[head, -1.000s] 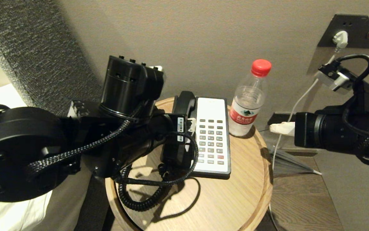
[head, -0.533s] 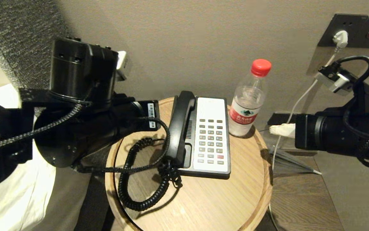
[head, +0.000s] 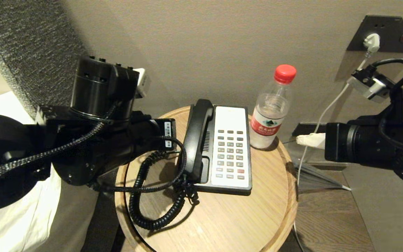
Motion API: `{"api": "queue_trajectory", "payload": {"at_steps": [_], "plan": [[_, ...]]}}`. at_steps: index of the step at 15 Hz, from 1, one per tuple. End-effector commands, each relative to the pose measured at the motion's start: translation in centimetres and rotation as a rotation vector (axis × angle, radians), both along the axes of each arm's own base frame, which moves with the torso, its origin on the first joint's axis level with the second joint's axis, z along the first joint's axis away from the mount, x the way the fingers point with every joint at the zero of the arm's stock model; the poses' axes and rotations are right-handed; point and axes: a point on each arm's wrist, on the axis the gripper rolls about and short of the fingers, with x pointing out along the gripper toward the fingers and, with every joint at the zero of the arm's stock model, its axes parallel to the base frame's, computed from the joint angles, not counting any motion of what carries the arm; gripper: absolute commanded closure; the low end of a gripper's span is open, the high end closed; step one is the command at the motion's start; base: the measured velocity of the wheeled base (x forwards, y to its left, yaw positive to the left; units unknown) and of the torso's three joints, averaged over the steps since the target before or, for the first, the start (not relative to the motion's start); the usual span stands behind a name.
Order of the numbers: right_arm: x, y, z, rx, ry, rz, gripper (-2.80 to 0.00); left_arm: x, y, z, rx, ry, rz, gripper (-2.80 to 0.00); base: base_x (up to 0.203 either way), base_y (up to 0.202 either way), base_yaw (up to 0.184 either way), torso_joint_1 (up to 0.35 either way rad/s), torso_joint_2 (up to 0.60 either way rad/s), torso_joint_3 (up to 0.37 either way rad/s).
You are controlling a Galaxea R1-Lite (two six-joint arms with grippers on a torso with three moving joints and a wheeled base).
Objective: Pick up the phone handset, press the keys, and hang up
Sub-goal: Put the handset back
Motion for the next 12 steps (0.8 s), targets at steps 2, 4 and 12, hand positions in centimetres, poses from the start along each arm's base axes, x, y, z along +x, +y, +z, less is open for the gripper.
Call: {"api": "queue_trajectory", "payload": {"at_steps": [2,4,12], "plan": [[0.0,0.0,-0.1,0.002,0.002,-0.001,0.00,0.5,-0.8,-0.6,0.014,0.017,-0.004,0.00,0.000,0.000,0.000,0.000,0.00,0.000],[0.2,0.1,-0.3,-0.002,0.007,-0.003,0.00,0.1,-0.9,-0.7,0.028,0.033,-0.017,0.00,0.000,0.000,0.000,0.000,0.00,0.000],[0.4,0.3,-0.9,0.003,0.003,-0.004,0.00,0.0,-2.0,-1.0,0.031,0.046,-0.046,0.00,0.000,0.000,0.000,0.000,0.00,0.000]]}}
